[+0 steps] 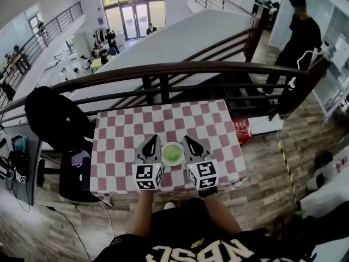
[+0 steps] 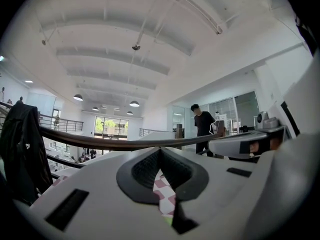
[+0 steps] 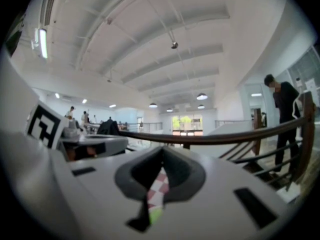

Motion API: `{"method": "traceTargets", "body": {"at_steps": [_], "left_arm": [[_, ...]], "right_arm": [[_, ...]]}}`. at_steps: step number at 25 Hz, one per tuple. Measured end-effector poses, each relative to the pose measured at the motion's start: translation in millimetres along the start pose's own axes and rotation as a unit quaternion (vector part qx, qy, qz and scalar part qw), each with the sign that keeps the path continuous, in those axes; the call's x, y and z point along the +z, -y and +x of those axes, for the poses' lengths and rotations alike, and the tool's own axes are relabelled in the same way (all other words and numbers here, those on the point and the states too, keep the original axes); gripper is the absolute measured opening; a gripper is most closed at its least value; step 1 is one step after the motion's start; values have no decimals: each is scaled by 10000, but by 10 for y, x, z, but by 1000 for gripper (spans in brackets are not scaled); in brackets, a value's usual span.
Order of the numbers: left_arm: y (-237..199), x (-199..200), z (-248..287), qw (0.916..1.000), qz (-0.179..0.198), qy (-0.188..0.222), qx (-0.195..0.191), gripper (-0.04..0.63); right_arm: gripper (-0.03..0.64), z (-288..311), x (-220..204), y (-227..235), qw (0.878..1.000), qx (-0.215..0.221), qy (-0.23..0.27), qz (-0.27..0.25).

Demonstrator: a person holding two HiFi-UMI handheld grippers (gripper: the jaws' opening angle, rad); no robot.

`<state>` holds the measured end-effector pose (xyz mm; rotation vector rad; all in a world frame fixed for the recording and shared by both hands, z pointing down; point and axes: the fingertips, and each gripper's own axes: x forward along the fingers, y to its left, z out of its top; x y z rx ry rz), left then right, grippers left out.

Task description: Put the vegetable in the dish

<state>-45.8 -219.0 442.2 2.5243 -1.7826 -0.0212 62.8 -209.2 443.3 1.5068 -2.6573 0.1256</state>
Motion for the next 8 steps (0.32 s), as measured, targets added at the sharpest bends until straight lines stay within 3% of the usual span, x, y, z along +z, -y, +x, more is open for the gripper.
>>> {"method": "traceTargets", "body": {"at_steps": [4,8], "left_arm": [[241,39,151,9998,48,-58,191,19],[644,-50,388,9993,-42,-267,257,20]], "right_arm": [[15,-77,6,267,9998,179,-36,51],[15,-176,-129,713,9989,227,-386,136]]}}
